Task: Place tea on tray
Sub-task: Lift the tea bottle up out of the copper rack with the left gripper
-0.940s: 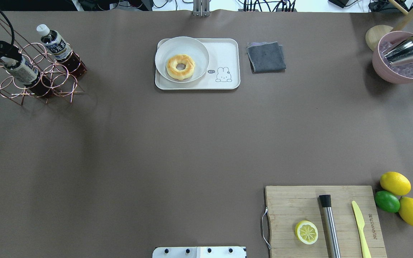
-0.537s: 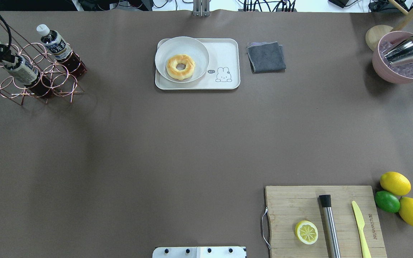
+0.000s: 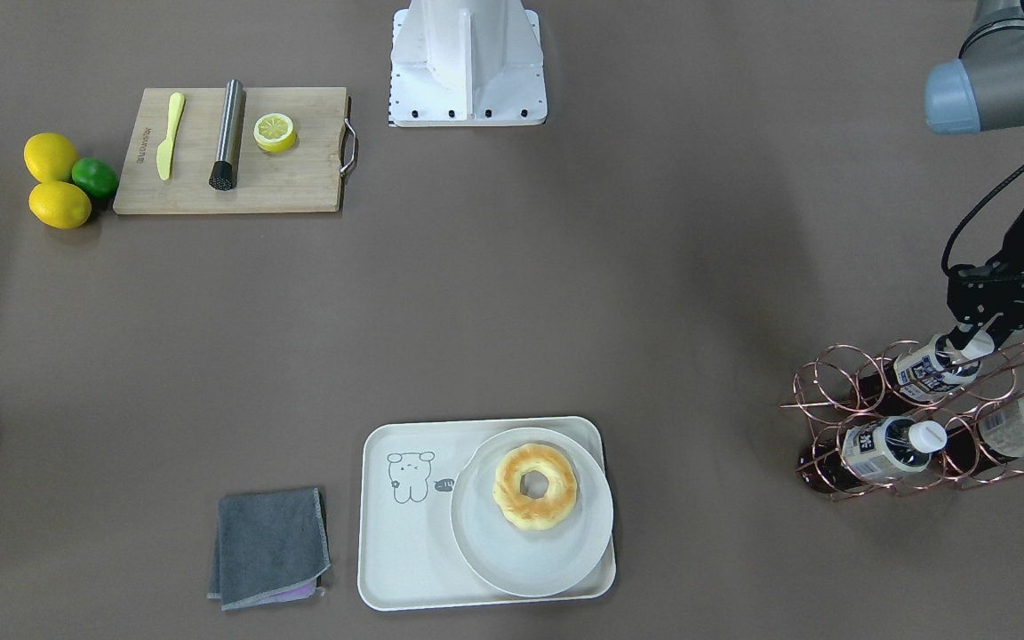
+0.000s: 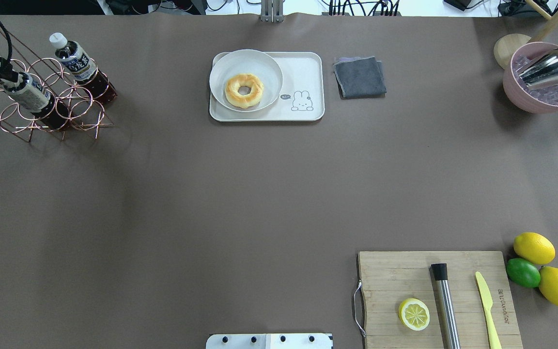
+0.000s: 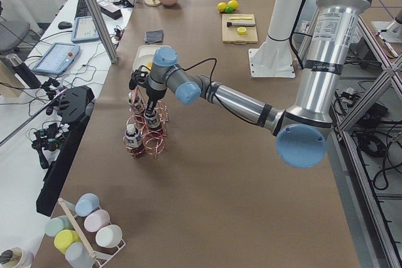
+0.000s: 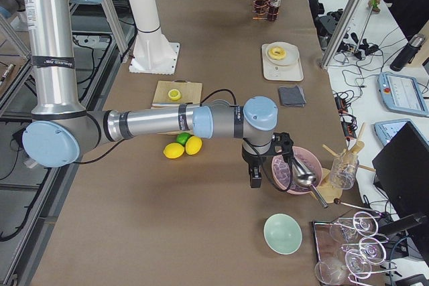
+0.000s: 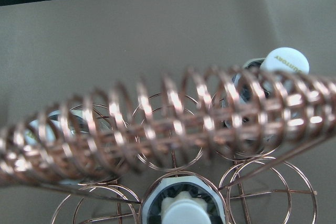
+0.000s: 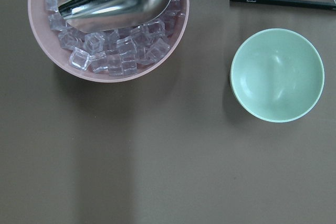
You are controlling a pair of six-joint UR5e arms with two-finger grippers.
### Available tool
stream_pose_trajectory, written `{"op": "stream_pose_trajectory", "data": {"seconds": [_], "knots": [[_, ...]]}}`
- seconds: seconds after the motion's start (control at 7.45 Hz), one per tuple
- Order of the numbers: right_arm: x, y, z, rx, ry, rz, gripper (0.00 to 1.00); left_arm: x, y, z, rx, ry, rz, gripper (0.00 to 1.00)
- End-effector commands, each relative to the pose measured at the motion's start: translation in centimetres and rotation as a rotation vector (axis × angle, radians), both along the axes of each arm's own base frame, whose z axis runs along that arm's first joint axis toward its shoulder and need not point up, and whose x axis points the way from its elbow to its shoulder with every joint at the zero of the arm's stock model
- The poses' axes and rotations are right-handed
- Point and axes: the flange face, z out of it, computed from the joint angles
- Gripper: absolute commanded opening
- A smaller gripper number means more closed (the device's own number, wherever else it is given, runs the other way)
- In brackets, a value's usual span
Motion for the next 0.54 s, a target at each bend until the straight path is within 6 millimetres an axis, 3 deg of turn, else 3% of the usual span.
{"op": "stream_pose_trajectory", "data": {"seconds": [0.0,0.13,0.4], "knots": [[0.0,0.4,0.6,-0.01,0.0,0.0,1.0,-2.0,-0.5,-1.6,-0.016,0.024,-0.016,0.0],[0.0,0.6,0.7,-0.013,-0.002,0.0,1.0,-3.3,-0.6,-2.4,-0.03,0.029,-0.031,0.0],[0.0,0.8,0.7,-0.013,-0.002,0.0,1.0,-6.4,-0.9,-6.2,-0.047,0.011,-0.071,0.0]]}}
